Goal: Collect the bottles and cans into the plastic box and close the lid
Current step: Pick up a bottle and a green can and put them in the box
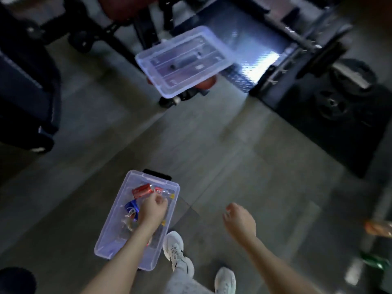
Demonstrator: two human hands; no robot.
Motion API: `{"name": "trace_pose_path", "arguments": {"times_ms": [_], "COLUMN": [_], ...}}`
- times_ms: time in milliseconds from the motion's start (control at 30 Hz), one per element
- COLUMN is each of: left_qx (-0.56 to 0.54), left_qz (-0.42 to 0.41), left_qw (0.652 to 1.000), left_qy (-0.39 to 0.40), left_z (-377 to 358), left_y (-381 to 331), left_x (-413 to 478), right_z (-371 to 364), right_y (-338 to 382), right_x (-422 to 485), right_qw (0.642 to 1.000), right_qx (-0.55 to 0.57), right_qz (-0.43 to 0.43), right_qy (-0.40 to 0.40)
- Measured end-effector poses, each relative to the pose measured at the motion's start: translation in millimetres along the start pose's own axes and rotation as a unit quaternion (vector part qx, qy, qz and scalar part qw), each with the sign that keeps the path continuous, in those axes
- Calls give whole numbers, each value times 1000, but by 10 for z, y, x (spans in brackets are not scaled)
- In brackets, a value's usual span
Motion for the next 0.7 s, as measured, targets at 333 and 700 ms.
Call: {"name": "trace_pose_path", "arguments": {"times_ms": [333,700], "left_qx": [136,240], "left_qz": [-208,-366], "left_qw": [966,877], "left_qy": [69,197], "left_z": [-1643,-4210], "left_y": [-1203,-1705], "left_x": [-1649,-3646], "right_z": [986,1319], "right_y": [-2193,-4912], "right_x": [-1371,-2858], "right_qw": [957,851], "right_qx": [156,279], "right_qz": [-192,-349], "right_qy": [-149,-275]}}
Point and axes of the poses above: each hand's wrist, its own x-axis towards the middle knuckle, its own z-axis out of the back of the hand, y = z × x, the point moved 1 cm from there along x, towards the middle knuckle, and after that the axes turned 10 degrees about z, right-handed, at the moved point
